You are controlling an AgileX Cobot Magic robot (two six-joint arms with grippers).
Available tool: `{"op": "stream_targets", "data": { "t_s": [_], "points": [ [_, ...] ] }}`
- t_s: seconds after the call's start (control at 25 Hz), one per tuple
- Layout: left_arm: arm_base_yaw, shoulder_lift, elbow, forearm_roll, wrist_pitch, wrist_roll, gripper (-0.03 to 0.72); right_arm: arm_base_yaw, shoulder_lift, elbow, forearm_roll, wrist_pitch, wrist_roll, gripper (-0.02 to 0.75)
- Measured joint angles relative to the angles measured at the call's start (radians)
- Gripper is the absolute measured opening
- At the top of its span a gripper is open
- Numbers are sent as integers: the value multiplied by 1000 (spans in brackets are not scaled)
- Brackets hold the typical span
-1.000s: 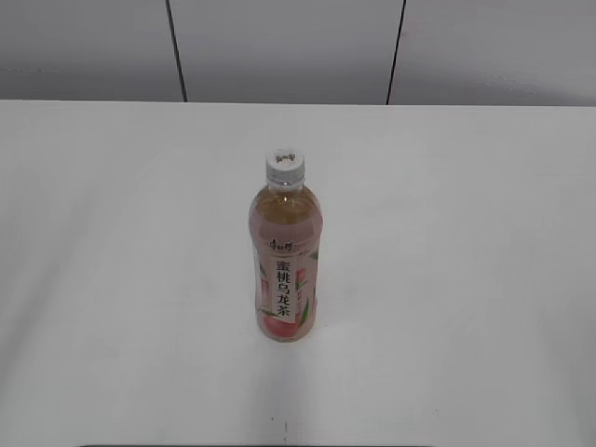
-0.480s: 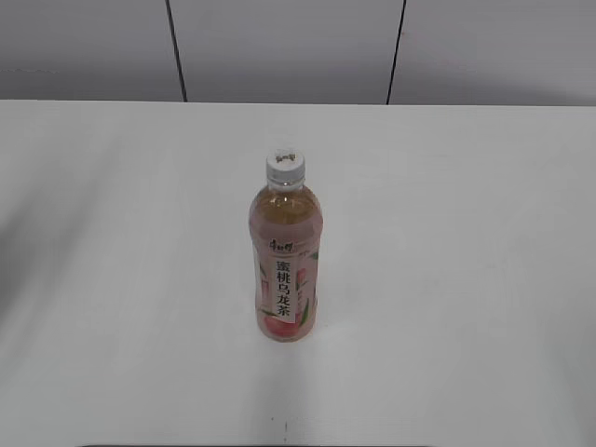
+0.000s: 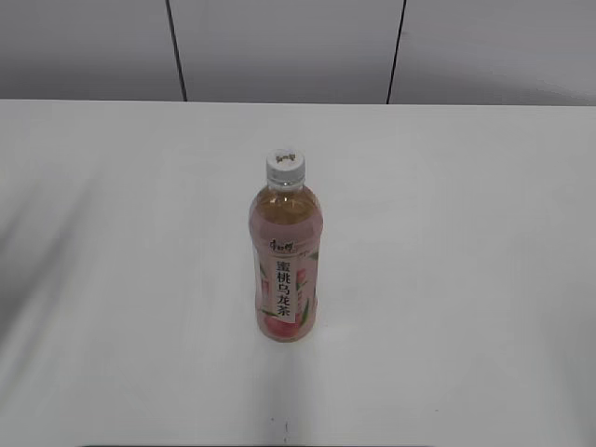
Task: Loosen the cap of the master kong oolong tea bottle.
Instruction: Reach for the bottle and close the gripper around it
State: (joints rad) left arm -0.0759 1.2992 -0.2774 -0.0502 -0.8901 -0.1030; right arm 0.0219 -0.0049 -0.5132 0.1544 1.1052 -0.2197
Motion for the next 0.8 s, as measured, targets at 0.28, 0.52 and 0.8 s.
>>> {"op": "stream_targets", "data": {
  "t_s": [0.28, 0.52, 0.8],
  "points": [
    [3, 105, 205, 269, -299, -39, 468, 0, 0, 0, 0, 0, 0, 522],
    [3, 172, 208, 544, -310, -49, 469, 0, 0, 0, 0, 0, 0, 522],
    [3, 212, 111, 824, -313, -200, 601, 0, 0, 0, 0, 0, 0, 522]
  ]
}}
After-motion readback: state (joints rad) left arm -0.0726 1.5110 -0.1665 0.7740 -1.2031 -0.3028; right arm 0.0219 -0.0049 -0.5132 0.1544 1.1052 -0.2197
